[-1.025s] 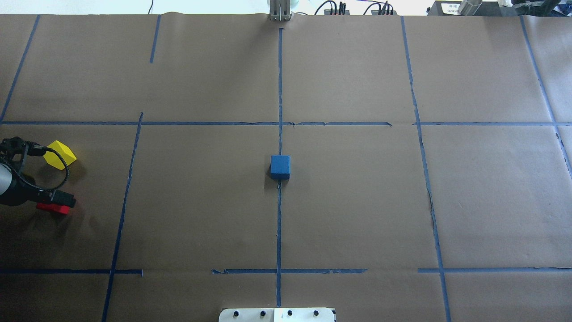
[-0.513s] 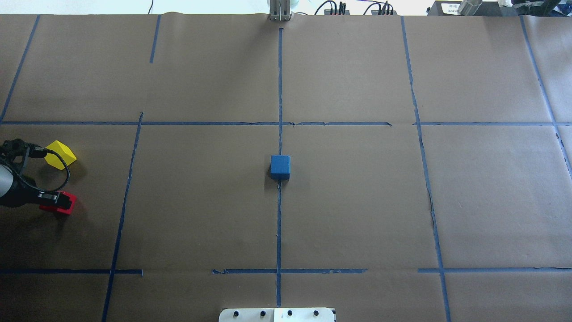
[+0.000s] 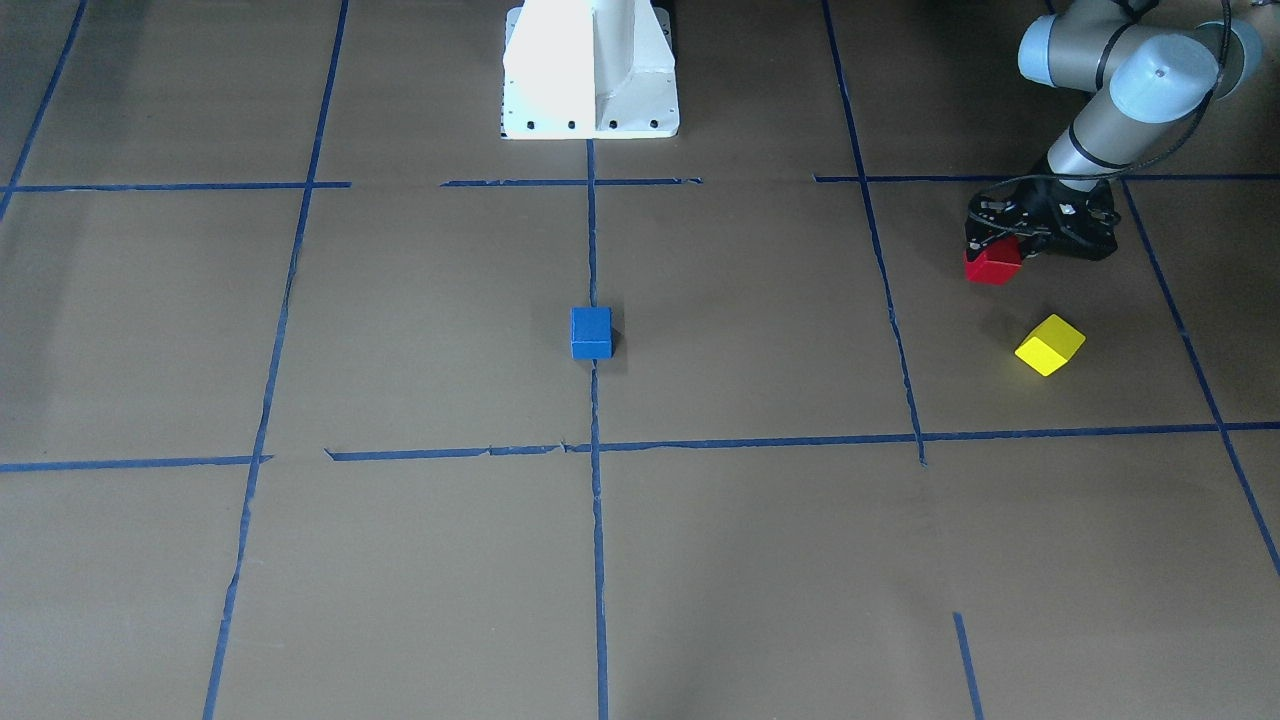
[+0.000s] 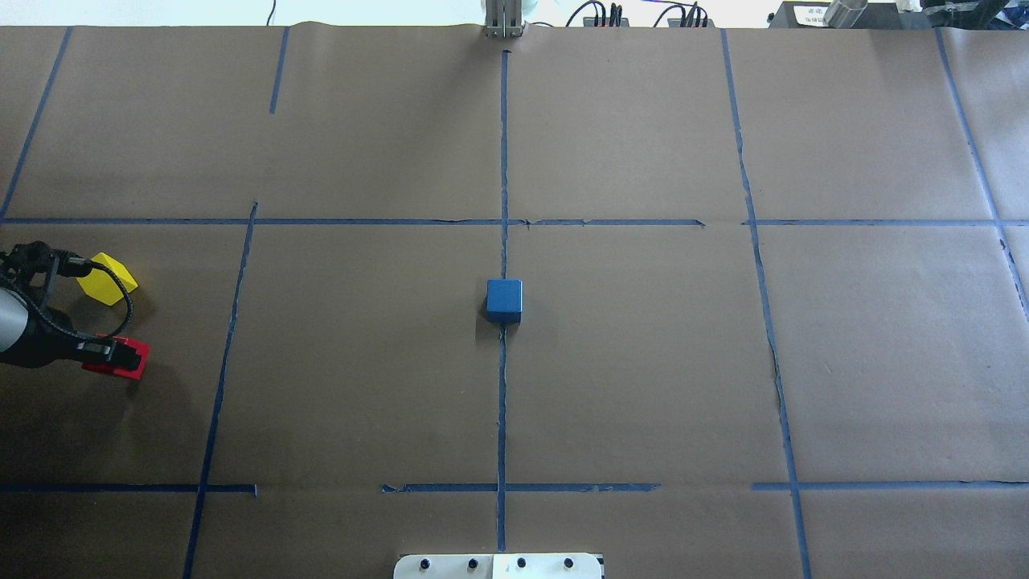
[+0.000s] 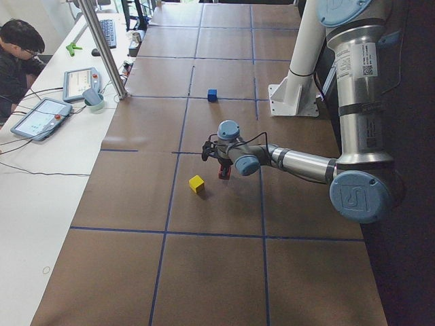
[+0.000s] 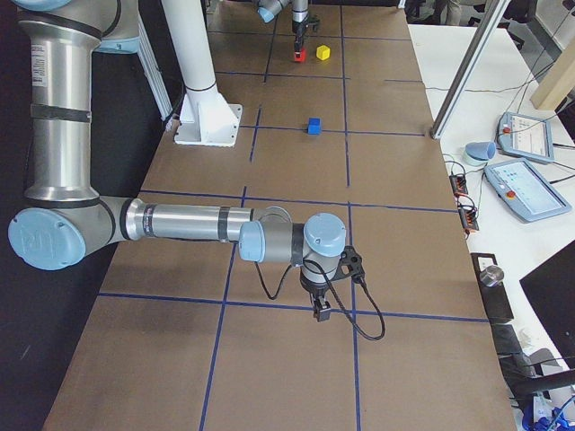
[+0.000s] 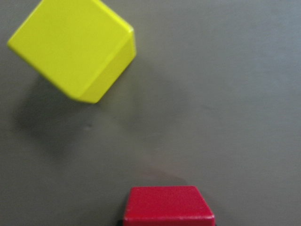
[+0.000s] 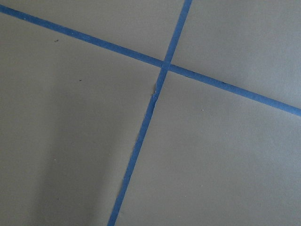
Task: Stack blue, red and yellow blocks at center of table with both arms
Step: 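Reach the left gripper down to the red cube and grasp it, then carry the red cube with the left gripper onto the blue cube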
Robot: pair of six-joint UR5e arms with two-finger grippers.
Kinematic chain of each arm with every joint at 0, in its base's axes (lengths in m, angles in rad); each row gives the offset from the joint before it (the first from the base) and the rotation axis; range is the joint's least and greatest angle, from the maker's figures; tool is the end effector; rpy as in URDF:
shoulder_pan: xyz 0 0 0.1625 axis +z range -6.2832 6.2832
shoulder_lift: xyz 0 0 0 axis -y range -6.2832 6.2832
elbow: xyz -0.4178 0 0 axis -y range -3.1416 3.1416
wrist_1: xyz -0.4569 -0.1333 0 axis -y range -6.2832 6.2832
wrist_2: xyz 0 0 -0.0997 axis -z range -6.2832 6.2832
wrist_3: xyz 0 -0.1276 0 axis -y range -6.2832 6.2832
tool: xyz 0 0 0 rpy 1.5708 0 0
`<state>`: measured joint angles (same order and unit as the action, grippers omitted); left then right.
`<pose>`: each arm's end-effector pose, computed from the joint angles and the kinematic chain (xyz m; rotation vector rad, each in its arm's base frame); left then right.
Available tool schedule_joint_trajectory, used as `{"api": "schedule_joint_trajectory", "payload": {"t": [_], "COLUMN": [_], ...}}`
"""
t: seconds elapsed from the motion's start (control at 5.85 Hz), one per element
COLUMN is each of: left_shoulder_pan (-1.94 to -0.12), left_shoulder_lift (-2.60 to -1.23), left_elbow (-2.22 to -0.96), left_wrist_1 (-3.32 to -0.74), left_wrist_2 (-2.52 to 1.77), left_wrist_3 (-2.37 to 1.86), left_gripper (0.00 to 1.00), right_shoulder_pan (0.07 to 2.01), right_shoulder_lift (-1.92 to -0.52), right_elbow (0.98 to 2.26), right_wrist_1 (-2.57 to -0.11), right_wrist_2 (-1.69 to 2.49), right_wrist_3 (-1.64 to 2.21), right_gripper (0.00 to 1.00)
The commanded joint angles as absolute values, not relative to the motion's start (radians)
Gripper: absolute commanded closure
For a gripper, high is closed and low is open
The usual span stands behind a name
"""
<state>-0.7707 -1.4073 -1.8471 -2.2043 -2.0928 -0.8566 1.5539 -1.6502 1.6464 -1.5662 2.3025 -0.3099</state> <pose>0.3348 -0.4222 0.5368 0.1263 0.8727 0.1419 0.0392 -0.5243 0.6756 0.1080 -0.7269 -0.3123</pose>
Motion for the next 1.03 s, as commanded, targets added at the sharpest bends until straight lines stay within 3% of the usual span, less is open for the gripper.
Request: {"api": "schedule_joint_trajectory", "payload": {"t": [0.0, 0.34, 0.85], "left_shoulder_pan": [-0.772, -0.667, -0.568], "left_shoulder_lift": [-1.577, -2.020, -2.430], "left_elbow": [-1.964, -1.967, -1.630], "left_wrist_1": [-1.902, -1.407, -1.388], "left_wrist_2": [-2.094, -2.091, -1.987], "left_wrist_3": [-0.864, -0.985, -1.201], "left_gripper": [0.91, 0.92, 0.93], "right_shoulder_pan": [1.554, 1.552, 1.554], "right_shoulder_lift": [-1.652, -1.652, -1.652], "right_elbow": [1.646, 1.646, 1.644], "right_wrist_1": [-1.566, -1.566, -1.566], "right_wrist_2": [2.303, 2.304, 2.304], "right_wrist_3": [-0.308, -0.307, -0.308], "right_gripper": [0.00, 0.00, 0.00]}}
